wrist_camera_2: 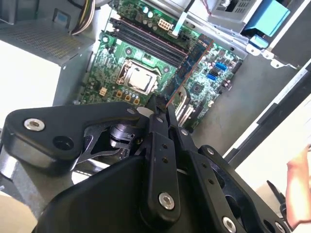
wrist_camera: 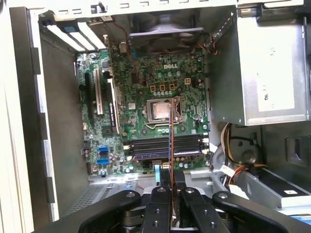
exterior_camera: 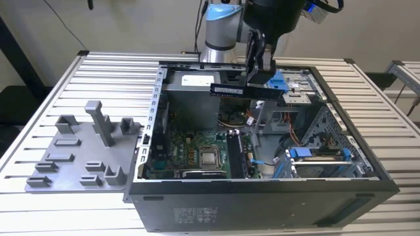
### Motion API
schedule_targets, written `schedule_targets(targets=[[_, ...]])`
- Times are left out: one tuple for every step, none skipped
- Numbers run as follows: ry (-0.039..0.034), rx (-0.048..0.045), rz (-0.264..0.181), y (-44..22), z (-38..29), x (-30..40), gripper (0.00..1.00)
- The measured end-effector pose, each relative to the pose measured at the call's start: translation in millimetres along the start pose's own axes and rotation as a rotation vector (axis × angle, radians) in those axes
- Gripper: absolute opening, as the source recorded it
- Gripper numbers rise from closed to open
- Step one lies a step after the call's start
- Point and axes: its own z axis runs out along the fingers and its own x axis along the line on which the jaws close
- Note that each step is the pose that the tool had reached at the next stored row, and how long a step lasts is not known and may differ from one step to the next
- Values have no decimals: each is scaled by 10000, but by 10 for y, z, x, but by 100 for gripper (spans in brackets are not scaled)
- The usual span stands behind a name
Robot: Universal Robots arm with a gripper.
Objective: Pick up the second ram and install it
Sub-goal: 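Pick up the second ram and move it above second insertion slot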
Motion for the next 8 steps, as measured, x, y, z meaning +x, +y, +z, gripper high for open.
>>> schedule_targets(targets=[[1,0,0,4,0,-33,14],[0,0,1,7,1,-64,14],[0,0,1,12,1,-99,14],[-1,0,1,15,2,-131,14],[1,0,2,18,1,-158,14],[1,0,2,21,1,-185,14],[-1,0,1,24,3,-212,14],[1,0,2,26,2,-232,14]])
